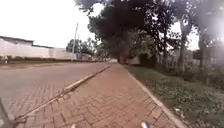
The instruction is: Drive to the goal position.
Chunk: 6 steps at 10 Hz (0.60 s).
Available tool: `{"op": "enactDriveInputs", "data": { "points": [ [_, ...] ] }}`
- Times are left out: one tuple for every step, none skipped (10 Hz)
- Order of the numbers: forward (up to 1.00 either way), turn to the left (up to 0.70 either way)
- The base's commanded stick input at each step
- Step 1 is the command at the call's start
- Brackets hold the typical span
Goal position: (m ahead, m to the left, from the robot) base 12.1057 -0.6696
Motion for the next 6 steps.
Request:
{"op": "enactDriveInputs", "data": {
  "points": [
    [0.5,0.0],
    [0.5,0.0],
    [0.5,0.0],
    [0.5,0.0],
    [0.5,-0.09],
    [0.5,-0.25]
  ]
}}
